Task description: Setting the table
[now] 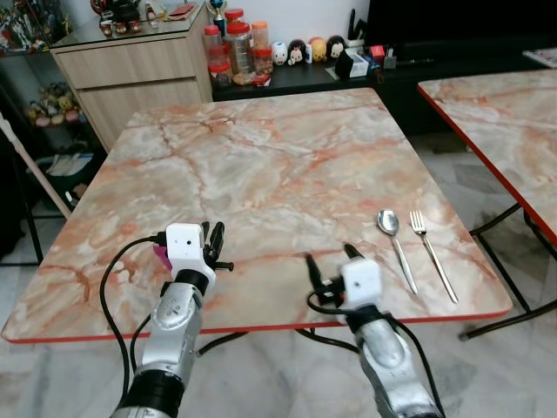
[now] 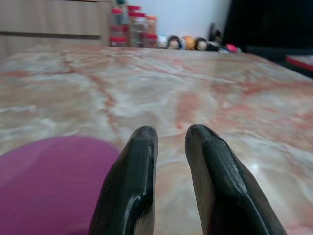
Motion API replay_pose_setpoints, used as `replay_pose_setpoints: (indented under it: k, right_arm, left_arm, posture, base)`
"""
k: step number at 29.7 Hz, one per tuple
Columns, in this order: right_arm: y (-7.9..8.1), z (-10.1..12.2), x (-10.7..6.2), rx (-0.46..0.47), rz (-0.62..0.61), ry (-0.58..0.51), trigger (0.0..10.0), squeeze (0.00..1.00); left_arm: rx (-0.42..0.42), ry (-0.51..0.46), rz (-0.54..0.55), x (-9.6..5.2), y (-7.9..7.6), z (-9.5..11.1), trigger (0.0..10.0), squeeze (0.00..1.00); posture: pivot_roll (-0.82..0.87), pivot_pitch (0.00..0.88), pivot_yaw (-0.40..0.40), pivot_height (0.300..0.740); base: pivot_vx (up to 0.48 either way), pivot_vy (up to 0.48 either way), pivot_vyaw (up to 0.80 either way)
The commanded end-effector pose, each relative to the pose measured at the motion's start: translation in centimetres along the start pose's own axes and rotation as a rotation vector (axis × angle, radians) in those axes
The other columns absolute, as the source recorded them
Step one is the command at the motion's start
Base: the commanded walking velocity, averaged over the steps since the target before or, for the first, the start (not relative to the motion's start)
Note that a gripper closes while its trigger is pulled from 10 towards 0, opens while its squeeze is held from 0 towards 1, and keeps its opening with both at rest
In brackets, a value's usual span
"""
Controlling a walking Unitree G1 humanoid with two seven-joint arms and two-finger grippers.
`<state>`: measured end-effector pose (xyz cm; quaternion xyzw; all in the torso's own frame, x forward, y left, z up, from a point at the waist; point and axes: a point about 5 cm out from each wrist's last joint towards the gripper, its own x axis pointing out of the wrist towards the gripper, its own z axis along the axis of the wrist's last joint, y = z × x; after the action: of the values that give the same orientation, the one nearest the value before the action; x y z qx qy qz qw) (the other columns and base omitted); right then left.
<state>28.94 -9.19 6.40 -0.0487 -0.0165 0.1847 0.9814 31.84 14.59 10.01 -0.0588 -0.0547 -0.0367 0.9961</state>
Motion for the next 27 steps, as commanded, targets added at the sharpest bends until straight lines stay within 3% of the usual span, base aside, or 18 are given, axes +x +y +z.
replay_pose_setpoints:
  k: [1,9,13,18,22,27]
  right_arm:
    - [-0.4,0.1,0.7,-0.004,0.017,0.009,10.0,0.0]
    - [-4.1,0.5,0.9,-0.029,-0.08,0.009,10.0,0.0]
    - [-4.2,1.3,1.3,-0.045,-0.055,-0.026,10.0,0.0]
    - [-4.1,1.2,1.5,-0.022,-0.073,-0.028,10.0,0.0]
    - [-3.2,1.0,1.7,-0.008,-0.071,-0.03,10.0,0.0]
    - [-2.0,1.2,2.0,0.034,-0.075,-0.053,10.0,0.0]
  left_arm:
    - [-0.009,0.0,0.02,-0.2,-0.2,-0.3,10.0,0.0]
    - [-0.036,0.016,-0.049,0.3,-2.8,-1.1,10.0,0.0]
    - [-0.076,0.008,0.0,0.0,-2.2,-1.3,10.0,0.0]
    - [-0.069,0.028,0.007,0.3,-2.3,-1.8,10.0,0.0]
    - [-0.064,0.01,-0.035,0.7,-3.0,-1.1,10.0,0.0]
    - [-0.057,-0.014,-0.048,0.7,-2.4,-0.8,10.0,0.0]
  posture:
    - [0.07,0.0,0.006,0.728]
    - [0.04,0.0,-0.031,0.728]
    - [0.01,0.0,-0.046,0.728]
    - [0.02,0.0,-0.028,0.728]
    - [0.01,0.0,0.008,0.728]
    - [0.0,0.0,0.007,0.728]
  base:
    - [0.0,0.0,0.0]
    - [0.0,0.0,0.0]
    - [0.0,0.0,0.0]
    - [0.0,0.0,0.0]
    - [0.0,0.0,0.0]
    - [0.0,0.0,0.0]
